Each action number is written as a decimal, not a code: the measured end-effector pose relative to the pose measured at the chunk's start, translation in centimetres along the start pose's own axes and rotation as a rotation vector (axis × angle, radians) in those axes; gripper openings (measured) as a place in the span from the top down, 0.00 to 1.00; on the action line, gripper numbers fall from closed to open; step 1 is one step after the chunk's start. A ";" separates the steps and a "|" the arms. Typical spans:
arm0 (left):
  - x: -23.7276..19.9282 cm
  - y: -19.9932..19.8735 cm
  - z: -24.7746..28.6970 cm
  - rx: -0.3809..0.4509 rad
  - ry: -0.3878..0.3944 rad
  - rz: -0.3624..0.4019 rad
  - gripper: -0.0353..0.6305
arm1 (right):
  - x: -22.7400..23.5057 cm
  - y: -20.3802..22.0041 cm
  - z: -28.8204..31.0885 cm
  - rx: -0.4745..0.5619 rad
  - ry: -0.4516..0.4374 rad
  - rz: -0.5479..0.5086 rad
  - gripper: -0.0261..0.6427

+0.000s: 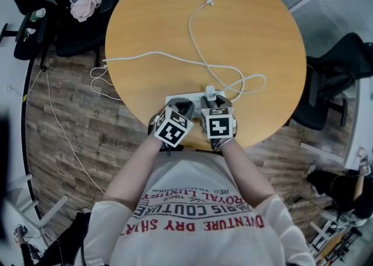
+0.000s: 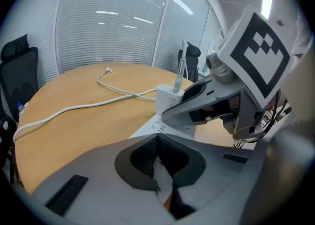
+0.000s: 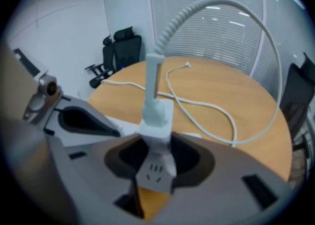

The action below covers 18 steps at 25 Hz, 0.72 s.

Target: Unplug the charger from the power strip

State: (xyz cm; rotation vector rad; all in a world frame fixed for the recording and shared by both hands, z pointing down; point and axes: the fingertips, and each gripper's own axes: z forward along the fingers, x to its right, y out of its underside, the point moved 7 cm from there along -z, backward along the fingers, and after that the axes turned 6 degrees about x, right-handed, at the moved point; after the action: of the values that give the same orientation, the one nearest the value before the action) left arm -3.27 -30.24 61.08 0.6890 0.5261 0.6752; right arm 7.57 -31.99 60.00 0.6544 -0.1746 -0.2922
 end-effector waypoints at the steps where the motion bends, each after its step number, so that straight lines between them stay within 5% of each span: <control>1: -0.1 0.0 0.0 -0.002 0.000 0.000 0.90 | -0.1 0.0 0.0 -0.002 0.003 -0.001 0.72; 10: 0.0 -0.1 0.3 -0.001 0.010 0.004 0.90 | 0.0 0.4 -1.1 0.016 0.041 0.022 0.73; 18: -0.2 0.0 0.2 -0.003 0.006 0.008 0.90 | 0.1 -2.0 -2.8 0.137 0.066 -0.056 0.73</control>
State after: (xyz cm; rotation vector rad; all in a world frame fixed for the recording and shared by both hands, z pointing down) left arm -3.24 -30.47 61.25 0.6873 0.5280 0.6855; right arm 7.90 -31.95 56.56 0.8050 -0.1135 -0.3141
